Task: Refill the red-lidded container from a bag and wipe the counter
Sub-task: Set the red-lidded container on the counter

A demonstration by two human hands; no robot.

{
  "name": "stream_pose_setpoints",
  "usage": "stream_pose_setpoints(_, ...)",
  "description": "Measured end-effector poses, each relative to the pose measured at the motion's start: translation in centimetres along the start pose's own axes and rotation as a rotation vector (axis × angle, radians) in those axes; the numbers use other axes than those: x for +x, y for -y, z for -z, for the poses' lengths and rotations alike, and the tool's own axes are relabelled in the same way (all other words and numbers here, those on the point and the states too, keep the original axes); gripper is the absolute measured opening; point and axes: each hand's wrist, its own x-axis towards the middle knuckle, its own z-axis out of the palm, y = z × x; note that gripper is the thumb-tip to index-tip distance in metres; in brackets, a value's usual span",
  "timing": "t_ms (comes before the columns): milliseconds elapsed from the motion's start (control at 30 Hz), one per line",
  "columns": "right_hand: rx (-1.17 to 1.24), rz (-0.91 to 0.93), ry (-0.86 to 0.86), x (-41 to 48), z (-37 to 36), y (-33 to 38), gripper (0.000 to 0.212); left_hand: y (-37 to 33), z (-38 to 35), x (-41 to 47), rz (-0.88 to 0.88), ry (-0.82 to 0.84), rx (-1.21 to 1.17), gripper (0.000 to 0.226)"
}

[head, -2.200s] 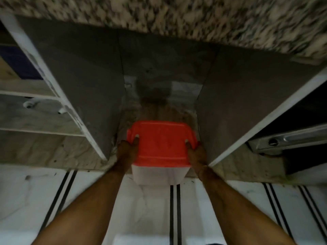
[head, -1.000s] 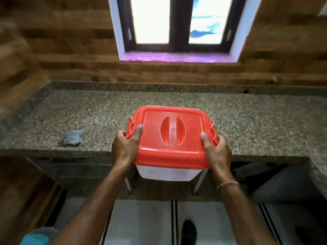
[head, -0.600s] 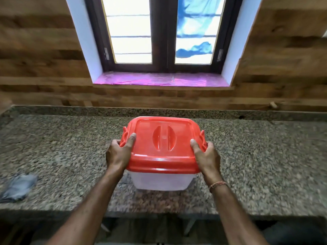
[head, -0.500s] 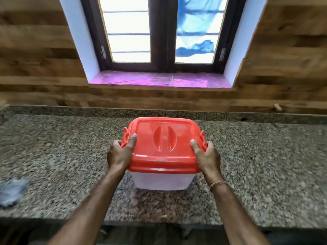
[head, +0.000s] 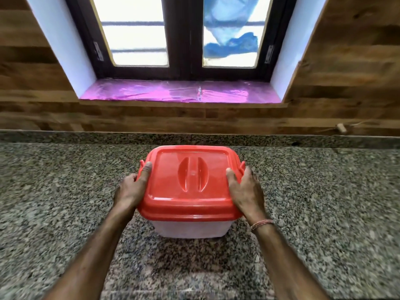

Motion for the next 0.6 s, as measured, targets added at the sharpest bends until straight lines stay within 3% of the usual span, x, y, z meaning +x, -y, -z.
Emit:
stream_pose_setpoints(167,-0.032,-0.032,0.054,1.0,-0.3,-0.4,0.064,0.6,-0.1,0.8,0.031,0.038,-0.085,0.074)
stream_pose_setpoints(300,-0.046,-0.050,0.069,1.5,-0.4,-0.5,0.055,1.7,0.3,1.9,0.201,0.105,-0.310,0.070)
stream_pose_setpoints(433,-0.025,-0.056,0.099,1.8,-0.6,-0.6,0.052,3.4,0.0,2.1,0.317,0.212,-0.525,0.052)
stream_pose_setpoints(533,0.003,-0.075,0.115,1.9,-0.3,-0.6,0.053,2.4,0.0,1.8,0.135,0.089,-0.468,0.051)
stream_pose_setpoints(600,0.025,-0.115,0.120,2.0,-0.2,-0.6,0.058,0.8,0.0,1.0,-0.009,0.213,-0.461,0.062)
